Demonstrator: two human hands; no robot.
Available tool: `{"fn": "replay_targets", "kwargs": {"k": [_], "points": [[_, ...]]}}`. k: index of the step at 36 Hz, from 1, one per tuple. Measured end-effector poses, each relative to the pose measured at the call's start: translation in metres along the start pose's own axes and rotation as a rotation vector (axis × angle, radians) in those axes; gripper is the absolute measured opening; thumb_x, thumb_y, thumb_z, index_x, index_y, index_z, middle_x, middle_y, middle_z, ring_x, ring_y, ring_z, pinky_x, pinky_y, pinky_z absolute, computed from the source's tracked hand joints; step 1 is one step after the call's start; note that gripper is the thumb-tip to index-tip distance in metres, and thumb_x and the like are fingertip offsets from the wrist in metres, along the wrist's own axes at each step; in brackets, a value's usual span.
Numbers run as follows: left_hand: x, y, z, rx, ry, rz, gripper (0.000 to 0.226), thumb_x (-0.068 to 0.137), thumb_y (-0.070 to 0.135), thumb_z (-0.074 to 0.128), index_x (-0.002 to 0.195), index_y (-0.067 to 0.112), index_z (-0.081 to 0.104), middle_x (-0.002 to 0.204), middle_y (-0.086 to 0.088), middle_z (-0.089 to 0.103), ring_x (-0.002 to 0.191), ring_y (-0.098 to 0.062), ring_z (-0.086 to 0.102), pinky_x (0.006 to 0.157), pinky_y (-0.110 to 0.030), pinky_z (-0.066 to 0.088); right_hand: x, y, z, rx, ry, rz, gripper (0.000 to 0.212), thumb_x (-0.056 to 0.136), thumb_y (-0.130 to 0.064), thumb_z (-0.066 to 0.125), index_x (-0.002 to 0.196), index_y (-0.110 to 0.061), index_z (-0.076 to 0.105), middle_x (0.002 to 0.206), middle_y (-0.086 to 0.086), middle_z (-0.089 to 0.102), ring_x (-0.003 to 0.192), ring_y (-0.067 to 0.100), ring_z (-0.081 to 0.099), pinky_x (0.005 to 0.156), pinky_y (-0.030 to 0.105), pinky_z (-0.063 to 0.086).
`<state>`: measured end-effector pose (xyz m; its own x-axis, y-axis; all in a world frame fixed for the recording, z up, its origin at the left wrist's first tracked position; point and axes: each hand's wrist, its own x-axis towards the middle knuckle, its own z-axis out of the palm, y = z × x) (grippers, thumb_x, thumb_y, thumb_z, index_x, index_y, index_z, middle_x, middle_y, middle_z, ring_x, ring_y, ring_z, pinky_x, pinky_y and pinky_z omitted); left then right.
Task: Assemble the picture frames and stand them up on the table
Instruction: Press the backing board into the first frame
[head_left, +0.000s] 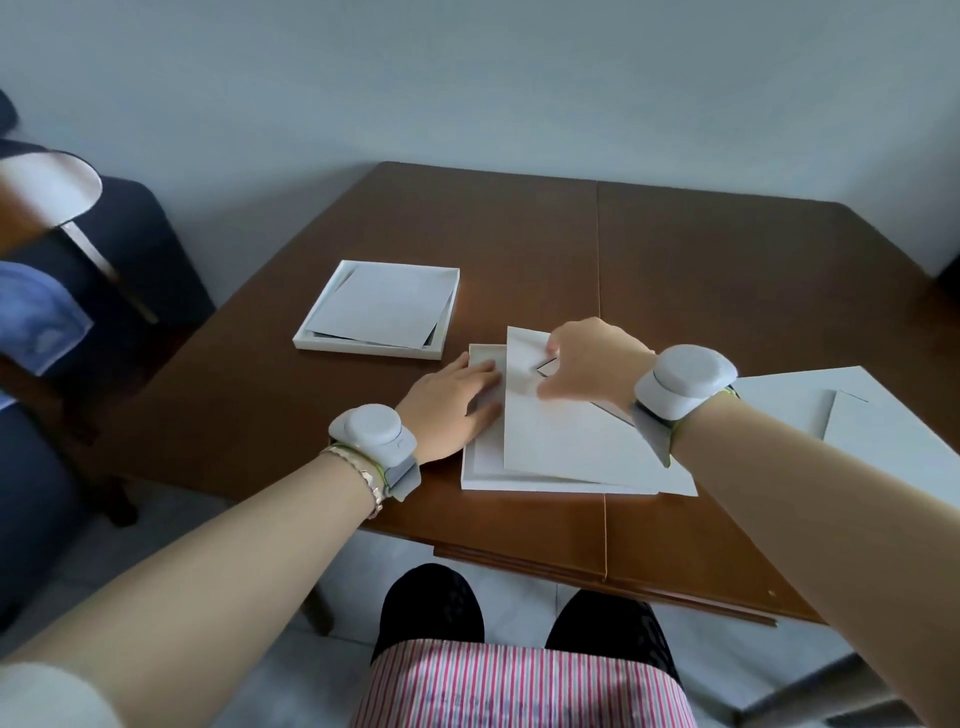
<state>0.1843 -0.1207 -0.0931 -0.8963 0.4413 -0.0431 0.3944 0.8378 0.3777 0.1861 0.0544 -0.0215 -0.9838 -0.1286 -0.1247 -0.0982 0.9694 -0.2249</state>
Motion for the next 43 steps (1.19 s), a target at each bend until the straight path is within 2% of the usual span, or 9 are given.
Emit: {"fn": "replay_targets", "kwargs": {"k": [4,6,8,12,17,21,24,30,43], "points": [[0.002,-0.003,0.003,0.0,0.021,0.013,0.049,0.096,0.036,0.039,0.144,0.026,0.033,0.156,0.009,0.028,0.148,-0.023,0.012,0.114,-0.045,0.027,0.003,-0.003,0.001,-0.007,0.006,-0.015,0.048,0.073,-0.026,0.06,0.115,-0.003,0.063,0.109,0.015,0.068,0.097,0.029,0.067,0.061,0.024,0.04],[0.003,-0.003,0.004,-0.004,0.023,0.009,0.049,0.096,0.036,0.038,0.144,0.026,0.033,0.156,0.009,0.027,0.148,-0.023,0.012,0.114,-0.045,0.027,0.004,-0.003,0.001,-0.013,0.003,-0.009,0.048,0.073,-0.026,0.06,0.115,-0.003,0.063,0.108,0.015,0.069,0.083,0.029,0.067,0.06,0.023,0.039],[0.003,-0.003,0.005,-0.009,0.027,0.004,0.049,0.096,0.036,0.038,0.145,0.027,0.032,0.156,0.009,0.026,0.148,-0.022,0.012,0.115,-0.045,0.025,0.005,-0.003,0.002,-0.021,-0.004,-0.004,0.047,0.072,-0.026,0.06,0.113,-0.004,0.064,0.107,0.015,0.069,0.069,0.024,0.055,0.059,0.023,0.039],[-0.001,-0.001,0.004,-0.049,0.026,0.002,0.05,0.097,0.03,0.039,0.146,0.024,0.03,0.157,0.006,0.024,0.148,-0.021,0.013,0.117,-0.042,0.021,0.006,-0.005,0.004,-0.026,-0.002,-0.009,0.046,0.072,-0.026,0.06,0.113,-0.005,0.064,0.104,0.014,0.069,0.067,0.021,0.048,0.056,0.022,0.038],[-0.009,-0.003,-0.002,-0.205,0.202,-0.118,0.044,0.098,0.014,0.037,0.142,0.015,0.037,0.156,0.003,0.028,0.143,-0.016,0.028,0.114,-0.027,0.022,0.01,-0.01,0.003,-0.055,0.005,-0.026,0.044,0.069,-0.025,0.059,0.107,-0.004,0.066,0.075,0.004,0.053,0.063,0.022,0.047,0.053,0.022,0.036],[-0.015,-0.005,-0.012,-0.295,0.167,-0.256,0.044,0.097,0.024,0.04,0.141,0.018,0.04,0.154,0.0,0.033,0.143,-0.016,0.028,0.114,-0.027,0.022,0.015,-0.019,0.005,-0.081,-0.026,-0.059,0.021,0.069,-0.024,0.06,0.075,-0.004,0.061,0.063,0.003,0.046,0.054,0.02,0.041,0.049,0.02,0.031],[-0.021,-0.004,-0.015,-0.28,0.103,-0.263,0.044,0.098,0.025,0.041,0.141,0.018,0.04,0.155,-0.001,0.031,0.146,-0.014,0.018,0.115,-0.03,0.02,0.018,-0.028,0.009,-0.106,-0.063,-0.088,0.032,0.071,-0.023,0.06,0.054,-0.012,0.036,0.053,0.0,0.035,0.046,0.017,0.032,0.046,0.018,0.026],[-0.024,0.001,-0.014,-0.233,0.061,-0.257,0.042,0.099,0.021,0.035,0.141,0.021,0.039,0.154,-0.002,0.031,0.141,-0.022,0.031,0.118,-0.031,0.007,0.021,-0.034,0.019,-0.123,-0.086,-0.099,0.037,0.071,-0.022,0.06,0.051,-0.013,0.03,0.051,0.0,0.032,0.045,0.018,0.029,0.045,0.019,0.025],[-0.019,-0.003,-0.005,-0.235,0.092,-0.239,0.044,0.098,0.031,0.033,0.141,0.025,0.039,0.152,0.0,0.037,0.147,-0.01,0.013,0.119,-0.037,0.005,0.029,-0.027,0.028,-0.147,-0.052,-0.114,0.028,0.069,-0.023,0.058,0.054,-0.013,0.037,0.055,0.0,0.038,0.058,0.023,0.04,0.048,0.021,0.03]]}}
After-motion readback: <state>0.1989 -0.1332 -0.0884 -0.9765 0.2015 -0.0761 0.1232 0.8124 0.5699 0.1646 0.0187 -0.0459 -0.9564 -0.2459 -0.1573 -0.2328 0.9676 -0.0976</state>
